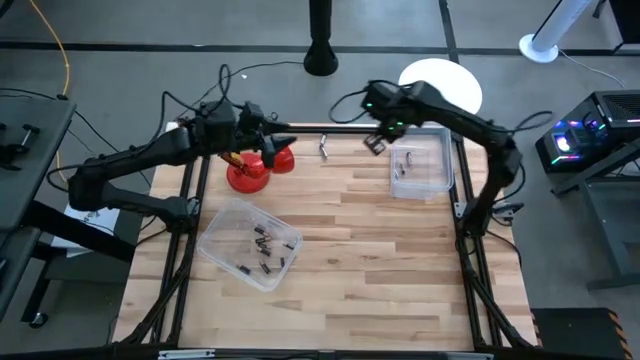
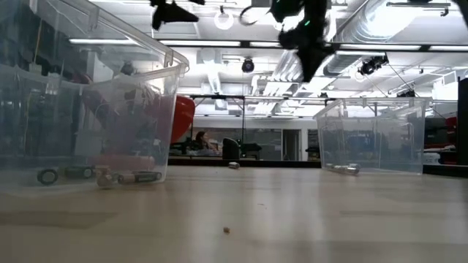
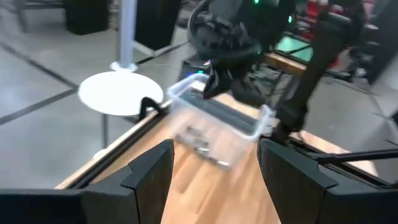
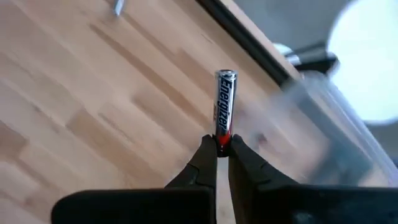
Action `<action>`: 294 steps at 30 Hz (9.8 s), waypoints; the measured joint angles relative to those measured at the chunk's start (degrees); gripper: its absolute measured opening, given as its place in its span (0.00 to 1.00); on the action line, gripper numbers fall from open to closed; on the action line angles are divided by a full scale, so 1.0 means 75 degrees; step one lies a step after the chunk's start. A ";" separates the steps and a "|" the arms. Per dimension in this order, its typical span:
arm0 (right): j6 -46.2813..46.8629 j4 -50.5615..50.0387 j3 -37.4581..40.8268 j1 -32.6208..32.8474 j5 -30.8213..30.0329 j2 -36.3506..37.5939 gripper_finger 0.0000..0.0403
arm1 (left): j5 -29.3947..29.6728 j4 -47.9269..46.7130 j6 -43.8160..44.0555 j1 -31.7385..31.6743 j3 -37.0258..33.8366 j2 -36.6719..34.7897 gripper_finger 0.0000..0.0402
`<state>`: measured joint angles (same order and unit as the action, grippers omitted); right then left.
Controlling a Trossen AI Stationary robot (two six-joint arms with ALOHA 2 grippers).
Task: Sort batteries
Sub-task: Put the silver battery into the top transparent bin
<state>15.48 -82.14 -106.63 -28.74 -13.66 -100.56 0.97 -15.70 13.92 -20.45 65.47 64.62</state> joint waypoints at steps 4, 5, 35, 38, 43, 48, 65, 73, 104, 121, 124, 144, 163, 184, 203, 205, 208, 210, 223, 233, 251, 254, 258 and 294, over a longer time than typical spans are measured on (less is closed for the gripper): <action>0.0448 -0.0782 0.0260 -0.0261 -0.0515 0.0755 0.00 | -0.0413 0.0775 0.0005 0.0139 0.0000 0.0518 0.56; 0.0570 -0.0793 0.0466 -0.0335 -0.0576 0.0970 0.00 | -0.0470 0.0968 0.0008 0.0182 0.0001 0.0658 0.56; 0.2564 0.3507 0.6583 -0.0544 0.0814 0.5008 0.40 | 0.0027 -0.5842 0.0130 -0.0888 0.7847 0.8516 0.51; 0.2373 0.3592 0.6583 -0.0544 0.0832 0.5008 0.40 | 0.0077 -0.6025 0.0399 -0.0910 0.8198 0.9113 0.50; 0.2331 0.3590 0.6583 -0.0544 0.0829 0.5008 0.40 | 0.0044 -0.5789 0.1448 -0.1017 0.8320 0.9763 0.47; 0.2331 0.3592 0.6580 -0.0545 0.0829 0.5008 0.40 | 0.0049 -0.5357 0.2916 -0.1266 0.8320 1.0215 0.46; 0.1580 0.3651 0.6575 -0.0547 0.0821 0.5005 0.40 | 0.0422 -0.6174 0.5414 -0.1550 0.8245 1.0486 0.46; 0.1513 0.3740 0.6575 -0.0547 0.0815 0.5005 0.40 | 0.0140 -0.6458 0.5812 -0.1635 0.8244 1.0488 0.46; 0.2017 0.4239 0.6583 -0.0547 0.0862 0.5002 0.40 | -0.0025 -0.7232 -0.0612 -0.1771 0.8642 1.0439 0.25; 0.2944 0.4793 0.6583 -0.0547 0.0926 0.5002 0.40 | 0.0406 -0.7094 -0.6074 -0.1256 0.8661 1.0401 0.25; 0.2942 0.4979 0.6583 -0.0547 0.0926 0.5002 0.40 | 0.0883 -0.7078 -0.7361 -0.1057 0.8661 1.0396 0.26; 0.2539 0.5052 0.6583 -0.0544 0.0760 0.5002 0.40 | 0.0335 -0.6977 -0.9980 -0.1386 0.8661 1.0494 0.25; 0.2563 0.5043 0.6583 -0.0284 0.0870 0.5002 0.40 | -0.0396 -0.6685 -1.0941 -0.1600 0.8632 1.0713 0.17; 0.2737 0.4953 0.6583 0.0304 0.0882 0.5002 0.40 | -0.0661 -0.7227 -1.0840 -0.2146 0.8023 1.0688 0.17; 0.2534 0.4968 0.6583 0.0280 0.0834 0.5005 0.40 | -0.0921 -0.7648 -0.5982 -0.1772 0.8247 0.9588 0.08; 0.2533 0.4986 0.6583 0.0280 0.0755 0.5005 0.40 | -0.1339 -0.7788 -0.5693 -0.1670 0.8253 0.9211 0.08; 0.2531 0.4991 0.6583 0.0280 0.0639 0.5005 0.40 | -0.1715 -0.7904 -0.5286 -0.1405 0.8236 0.8582 0.08; 0.2533 0.5080 0.6583 0.0280 0.0631 0.5005 0.40 | -0.1911 -0.8037 -0.5039 -0.1109 0.8242 0.8015 0.08; 0.2097 0.6558 0.6583 0.0283 0.1108 0.5005 0.40 | -0.2497 -0.9865 -0.2709 0.2609 0.7728 0.5158 0.08; 0.1817 0.7513 0.6583 0.0286 0.2258 0.5005 0.40 | -0.2296 -0.8500 -0.0002 0.5054 0.3461 0.3803 0.08; 0.2381 0.9425 0.5615 0.0540 0.3516 0.2745 0.40 | -0.0824 -0.5561 0.1094 0.3561 -0.0396 0.2818 0.19; 0.2418 0.9382 0.4982 0.0578 0.3546 0.1753 0.40 | -0.0712 -0.5737 0.1321 0.3139 -0.0393 0.2776 0.26; 0.2536 0.9040 0.3905 0.0434 0.3374 0.0398 0.40 | -0.0717 -0.6277 0.1519 0.2907 -0.0393 0.2694 0.37; 0.5257 0.3760 -0.3177 -0.0821 0.1952 -0.6070 0.31 | 0.0212 -0.5953 0.2645 0.2789 -0.0388 0.1439 0.53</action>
<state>54.90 -53.94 -130.45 -34.90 0.98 -146.08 2.57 -60.35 33.76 0.47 62.57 75.42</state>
